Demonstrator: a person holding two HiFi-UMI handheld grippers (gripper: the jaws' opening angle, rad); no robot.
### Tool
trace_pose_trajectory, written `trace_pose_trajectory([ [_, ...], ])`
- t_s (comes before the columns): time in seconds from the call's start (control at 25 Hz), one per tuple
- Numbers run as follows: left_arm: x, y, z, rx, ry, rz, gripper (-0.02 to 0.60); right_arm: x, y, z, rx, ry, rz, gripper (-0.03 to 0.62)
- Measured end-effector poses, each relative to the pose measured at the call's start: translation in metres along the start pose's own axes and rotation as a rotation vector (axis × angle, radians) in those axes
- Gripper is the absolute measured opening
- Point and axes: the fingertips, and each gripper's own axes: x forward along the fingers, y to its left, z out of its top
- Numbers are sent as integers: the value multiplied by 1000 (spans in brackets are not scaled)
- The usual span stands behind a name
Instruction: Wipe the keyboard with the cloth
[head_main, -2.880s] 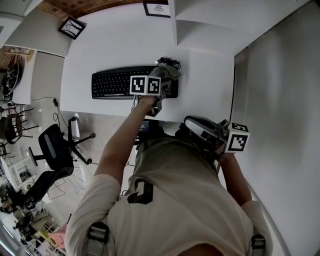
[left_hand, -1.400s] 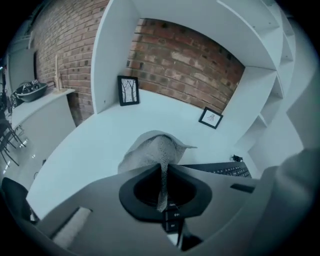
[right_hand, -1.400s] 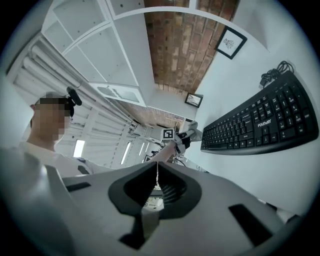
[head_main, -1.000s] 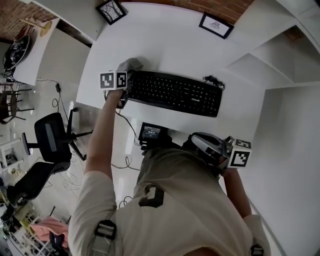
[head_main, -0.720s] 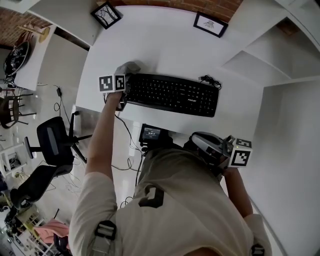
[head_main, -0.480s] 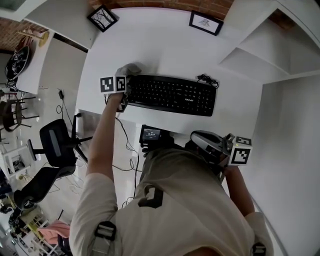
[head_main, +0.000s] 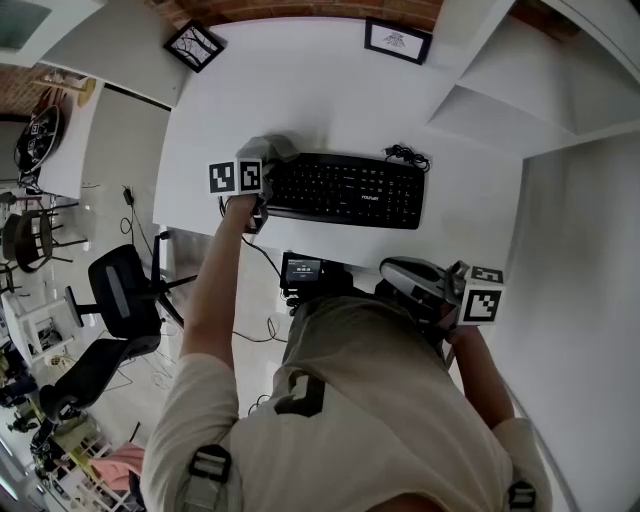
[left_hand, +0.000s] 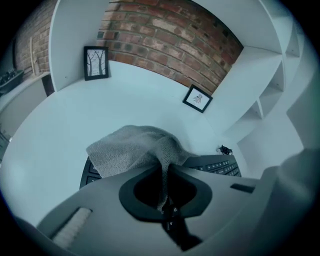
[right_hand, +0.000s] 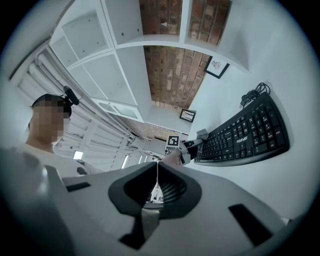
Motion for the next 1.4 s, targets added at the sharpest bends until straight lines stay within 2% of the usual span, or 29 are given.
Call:
trace_pose_trajectory([
  [0.16,2,-7,-2,-12,-9,5,9,-6,-2,0,5,-5,9,6],
  [0.28,6,-23,-3,-39,6,-60,9,-10,-1,0,9,-7,13,6],
  [0.48,22,-62,-8,-12,31,-122,9,-20,0,-1,3,-16,7,6],
  [0.6,31,-90,-10,-27,50,-186,9,-30,2,0,7,-33,-2,6],
  [0.92,41,-119,-12,-30,58,-172,9,-66,3,3,13,-72,-17,6],
  [1.08,43,-144,-17,-61,62,-218,9,-77,10,0,10,-58,-7,6],
  [1.24,54,-171,-23,-45,74,-243,9,-85,10,0,0,-42,2,6],
  [1.4,63,-214,-34,8,115,-263,9,-109,16,0,1,-77,-2,6],
])
